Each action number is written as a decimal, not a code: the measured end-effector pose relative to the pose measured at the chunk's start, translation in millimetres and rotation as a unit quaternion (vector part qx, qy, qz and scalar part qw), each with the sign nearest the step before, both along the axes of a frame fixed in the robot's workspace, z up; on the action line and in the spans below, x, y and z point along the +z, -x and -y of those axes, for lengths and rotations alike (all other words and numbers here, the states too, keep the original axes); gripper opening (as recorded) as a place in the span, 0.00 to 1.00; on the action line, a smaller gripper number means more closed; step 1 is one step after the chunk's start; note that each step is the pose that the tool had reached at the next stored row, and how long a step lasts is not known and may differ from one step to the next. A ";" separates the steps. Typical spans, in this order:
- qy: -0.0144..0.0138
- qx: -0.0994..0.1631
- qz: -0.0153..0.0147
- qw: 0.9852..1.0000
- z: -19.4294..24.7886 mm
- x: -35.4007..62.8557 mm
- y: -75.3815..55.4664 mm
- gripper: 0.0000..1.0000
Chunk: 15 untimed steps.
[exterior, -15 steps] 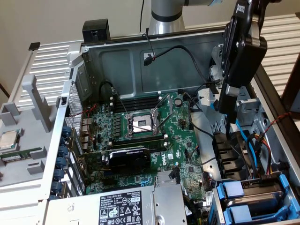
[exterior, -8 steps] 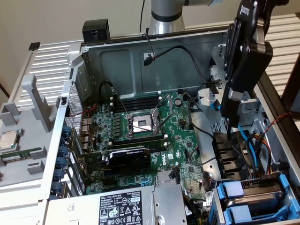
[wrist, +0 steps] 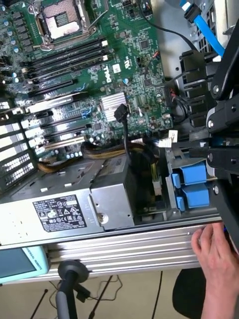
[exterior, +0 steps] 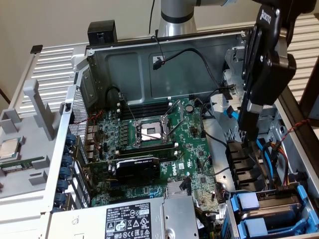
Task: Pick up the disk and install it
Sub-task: 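Insert the second disk wire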
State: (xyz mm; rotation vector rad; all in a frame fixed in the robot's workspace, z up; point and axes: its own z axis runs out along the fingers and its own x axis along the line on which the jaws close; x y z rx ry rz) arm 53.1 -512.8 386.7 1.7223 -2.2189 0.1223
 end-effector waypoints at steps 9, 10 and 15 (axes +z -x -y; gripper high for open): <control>-0.009 0.005 0.014 1.000 15.2 0.0 -0.3 0.16; -0.010 0.007 0.016 1.000 15.7 0.1 -0.3 0.16; -0.013 0.029 0.023 0.999 17.1 0.0 -0.2 0.16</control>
